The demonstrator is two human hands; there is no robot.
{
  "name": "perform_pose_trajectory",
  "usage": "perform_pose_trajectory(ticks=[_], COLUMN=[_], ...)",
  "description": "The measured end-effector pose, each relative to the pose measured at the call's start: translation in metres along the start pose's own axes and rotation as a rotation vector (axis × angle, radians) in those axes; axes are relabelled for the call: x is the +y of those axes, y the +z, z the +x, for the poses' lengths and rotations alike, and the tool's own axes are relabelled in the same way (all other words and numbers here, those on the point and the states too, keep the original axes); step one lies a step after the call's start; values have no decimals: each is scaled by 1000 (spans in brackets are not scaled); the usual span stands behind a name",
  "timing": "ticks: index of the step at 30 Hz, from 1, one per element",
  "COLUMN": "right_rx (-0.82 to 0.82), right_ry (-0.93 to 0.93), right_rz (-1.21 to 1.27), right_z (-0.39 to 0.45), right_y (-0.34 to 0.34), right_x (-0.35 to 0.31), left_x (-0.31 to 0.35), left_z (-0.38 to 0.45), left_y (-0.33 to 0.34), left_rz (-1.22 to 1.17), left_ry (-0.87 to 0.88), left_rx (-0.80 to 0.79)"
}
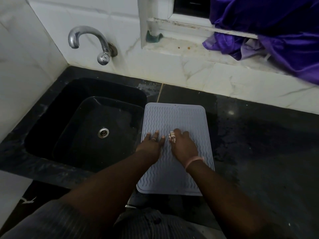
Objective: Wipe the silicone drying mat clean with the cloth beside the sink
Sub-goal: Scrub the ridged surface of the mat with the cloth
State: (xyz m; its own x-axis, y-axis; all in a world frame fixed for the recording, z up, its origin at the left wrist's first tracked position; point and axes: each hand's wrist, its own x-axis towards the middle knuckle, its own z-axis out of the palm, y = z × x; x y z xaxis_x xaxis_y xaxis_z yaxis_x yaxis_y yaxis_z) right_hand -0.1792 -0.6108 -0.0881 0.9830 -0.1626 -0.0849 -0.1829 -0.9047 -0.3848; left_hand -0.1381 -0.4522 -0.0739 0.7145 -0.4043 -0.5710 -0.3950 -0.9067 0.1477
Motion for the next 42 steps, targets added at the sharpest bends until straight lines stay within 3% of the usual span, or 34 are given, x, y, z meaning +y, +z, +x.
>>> perform_pose_trajectory(ticks=[8, 13, 17, 22, 27, 32, 42], right_rx=[-128, -113, -45, 8, -46, -42, -288], right_ry=[-12, -58, -56, 8, 24, -61, -9], right_rz=[0, 11, 34, 49, 39, 25, -5], right_z=[-94, -137, -127, -53, -4, -44, -131], right_y=[11, 26, 25, 12, 4, 7, 16], right_x=[2, 0, 6, 3, -2, 5, -6], left_x=[0, -2, 1, 0, 1, -3, -2], left_z=[1, 2, -9, -28, -30, -31, -31], left_y=[0, 4, 6, 19, 14, 20, 19], left_rz=[10, -7, -43, -23, 17, 13, -1], left_ry=[-19, -11, 17, 24, 16, 35, 21], left_rx=[-33, -37, -49, -109, -112, -65, -91])
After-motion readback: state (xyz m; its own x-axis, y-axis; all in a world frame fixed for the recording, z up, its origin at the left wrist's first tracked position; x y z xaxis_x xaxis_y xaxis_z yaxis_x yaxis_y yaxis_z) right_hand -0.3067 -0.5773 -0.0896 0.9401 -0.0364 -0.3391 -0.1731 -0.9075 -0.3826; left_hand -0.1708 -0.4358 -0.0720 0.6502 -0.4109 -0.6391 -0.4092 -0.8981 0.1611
